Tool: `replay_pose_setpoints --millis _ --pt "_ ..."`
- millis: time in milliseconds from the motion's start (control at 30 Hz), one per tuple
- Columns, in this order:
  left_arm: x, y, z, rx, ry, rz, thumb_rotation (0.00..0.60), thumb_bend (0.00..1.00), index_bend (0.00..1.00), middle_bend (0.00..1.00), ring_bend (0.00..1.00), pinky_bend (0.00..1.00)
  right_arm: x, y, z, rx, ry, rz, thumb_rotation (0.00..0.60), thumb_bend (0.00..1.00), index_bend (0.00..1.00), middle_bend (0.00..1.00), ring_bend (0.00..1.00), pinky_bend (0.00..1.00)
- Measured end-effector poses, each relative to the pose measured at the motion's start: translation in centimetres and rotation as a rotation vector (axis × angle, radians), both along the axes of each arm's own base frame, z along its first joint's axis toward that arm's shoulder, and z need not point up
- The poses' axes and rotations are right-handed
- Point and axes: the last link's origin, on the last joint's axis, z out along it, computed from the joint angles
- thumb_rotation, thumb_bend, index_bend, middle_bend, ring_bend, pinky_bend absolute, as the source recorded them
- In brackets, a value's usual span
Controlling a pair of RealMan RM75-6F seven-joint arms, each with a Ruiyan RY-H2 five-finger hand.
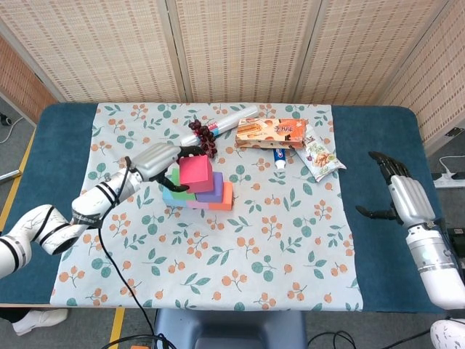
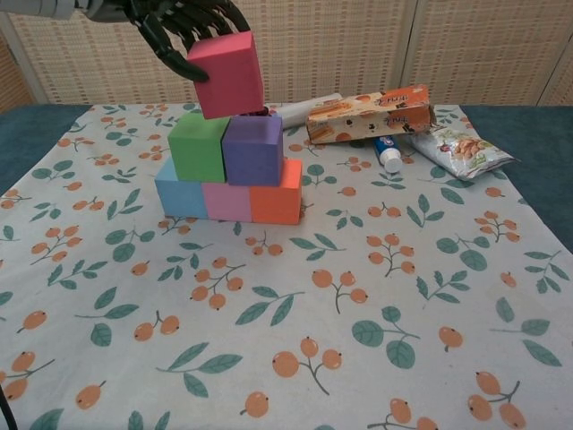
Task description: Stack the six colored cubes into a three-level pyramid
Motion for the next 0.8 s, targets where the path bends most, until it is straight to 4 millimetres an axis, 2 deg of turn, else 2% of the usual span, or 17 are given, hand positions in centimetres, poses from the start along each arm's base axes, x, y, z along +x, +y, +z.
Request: replay_pose_setpoints --millis 200,400,800 --pt "0.32 0.33 -0.75 0.016 0.041 -0.007 0.6 0.28 0.36 0.43 0.36 0.37 -0.05 -0.06 -0.13 0.007 0.0 -0.004 0.6 0.07 0.0 0.04 0.0 0.0" --pt "0.16 0.48 -0.82 0.024 0.112 -0.034 0.6 0.29 0.36 0.42 0.32 0.29 -0.34 0.05 -0.07 0.005 -0.003 -0.013 0.6 0.07 0.0 0.04 0.0 0.0" --pt "-0.5 0.96 -0.43 0.014 0.151 -0.041 0.6 0.29 0.37 0.4 0.3 0.25 -0.4 0.11 -0.24 0.003 -0.007 -0.019 0.6 0.07 0.0 0.04 0.0 0.0"
